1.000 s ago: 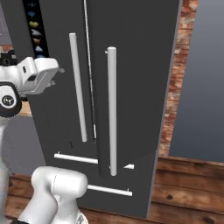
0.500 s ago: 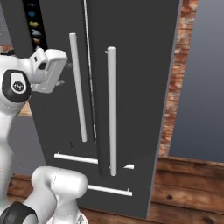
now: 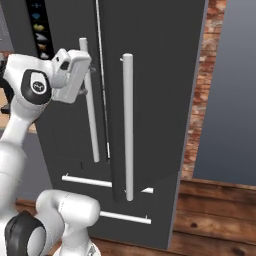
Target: Gather the carrot and eggplant from the fridge and place them on a tray on the dining counter. Then gather the fishs from the fridge and place them on the other tray.
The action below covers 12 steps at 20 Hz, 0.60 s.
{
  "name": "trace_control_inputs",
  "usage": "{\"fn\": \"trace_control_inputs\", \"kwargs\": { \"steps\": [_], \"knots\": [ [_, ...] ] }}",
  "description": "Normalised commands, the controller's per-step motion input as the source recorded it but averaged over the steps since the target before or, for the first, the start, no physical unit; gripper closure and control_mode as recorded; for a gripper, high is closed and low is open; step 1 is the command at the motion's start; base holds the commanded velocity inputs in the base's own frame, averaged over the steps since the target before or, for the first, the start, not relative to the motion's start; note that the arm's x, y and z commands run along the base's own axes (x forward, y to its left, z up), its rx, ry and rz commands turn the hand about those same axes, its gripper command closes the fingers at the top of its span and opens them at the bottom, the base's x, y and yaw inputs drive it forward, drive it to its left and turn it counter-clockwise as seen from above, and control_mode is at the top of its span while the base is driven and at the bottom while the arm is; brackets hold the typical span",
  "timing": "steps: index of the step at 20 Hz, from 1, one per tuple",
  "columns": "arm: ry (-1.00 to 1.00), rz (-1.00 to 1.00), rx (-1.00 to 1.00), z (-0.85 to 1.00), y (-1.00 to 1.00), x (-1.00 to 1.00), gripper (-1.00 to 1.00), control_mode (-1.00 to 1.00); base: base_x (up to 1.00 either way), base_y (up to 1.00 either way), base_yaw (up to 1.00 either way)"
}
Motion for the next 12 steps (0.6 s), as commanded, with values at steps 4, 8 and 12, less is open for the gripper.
{"fn": "trace_control_inputs", "kwargs": {
  "steps": [4, 8, 12],
  "knots": [
    [0.08, 0.00, -0.08, 0.00, -0.41, 0.11, -1.00, -1.00, 0.00, 0.00, 0.00],
    [0.10, -0.02, -0.08, 0.00, -0.50, 0.02, -1.00, -1.00, 0.00, 0.00, 0.00],
    [0.08, -0.05, -0.07, 0.00, -0.55, 0.00, -1.00, -1.00, 0.00, 0.00, 0.00]
  ]
}}
